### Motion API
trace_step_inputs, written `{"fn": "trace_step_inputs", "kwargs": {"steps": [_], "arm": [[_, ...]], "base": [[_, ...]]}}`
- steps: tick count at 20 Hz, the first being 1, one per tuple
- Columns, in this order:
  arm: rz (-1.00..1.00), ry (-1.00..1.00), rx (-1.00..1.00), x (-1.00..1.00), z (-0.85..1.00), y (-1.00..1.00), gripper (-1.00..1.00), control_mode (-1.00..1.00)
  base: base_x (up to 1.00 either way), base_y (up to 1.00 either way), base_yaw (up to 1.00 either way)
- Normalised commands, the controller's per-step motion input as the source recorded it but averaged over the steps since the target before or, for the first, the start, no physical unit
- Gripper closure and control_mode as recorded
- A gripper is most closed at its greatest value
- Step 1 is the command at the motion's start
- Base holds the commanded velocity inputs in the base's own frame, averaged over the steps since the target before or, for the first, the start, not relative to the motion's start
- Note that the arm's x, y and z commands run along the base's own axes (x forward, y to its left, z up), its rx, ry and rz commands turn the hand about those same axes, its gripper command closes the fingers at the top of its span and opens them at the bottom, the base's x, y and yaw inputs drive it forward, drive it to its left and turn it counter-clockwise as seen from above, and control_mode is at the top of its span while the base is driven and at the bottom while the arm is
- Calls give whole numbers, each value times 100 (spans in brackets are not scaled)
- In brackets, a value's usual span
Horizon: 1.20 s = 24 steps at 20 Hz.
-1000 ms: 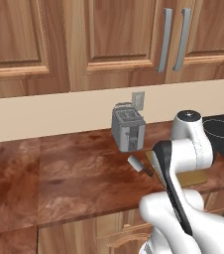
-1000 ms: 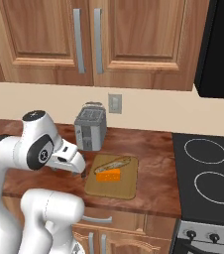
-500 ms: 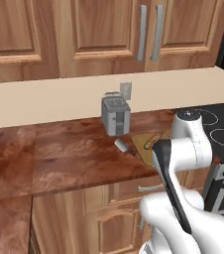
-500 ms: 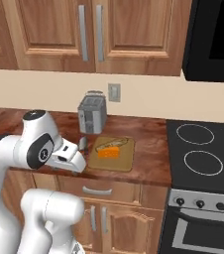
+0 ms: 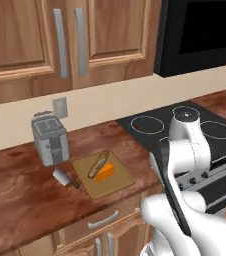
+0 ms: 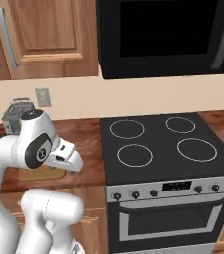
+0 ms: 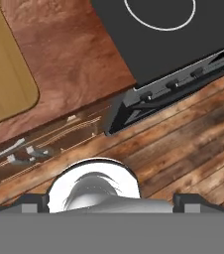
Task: Retrieve the sausage and cheese from the fridge and place them on the cutting board on the counter.
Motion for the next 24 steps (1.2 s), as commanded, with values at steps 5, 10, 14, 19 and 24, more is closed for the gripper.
{"fn": "trace_step_inputs", "kwargs": {"steps": [5,10,14,19,24], "arm": [[0,0,0,0,0,0,-100,100],[0,0,0,0,0,0,-100,100],[0,0,0,0,0,0,-100,100],[0,0,0,0,0,0,-100,100],[0,0,0,0,0,0,-100,100]], "base": [[9,-61,-72],[7,-69,-71],[8,-79,-68],[13,-81,-66],[30,-87,-59]]}}
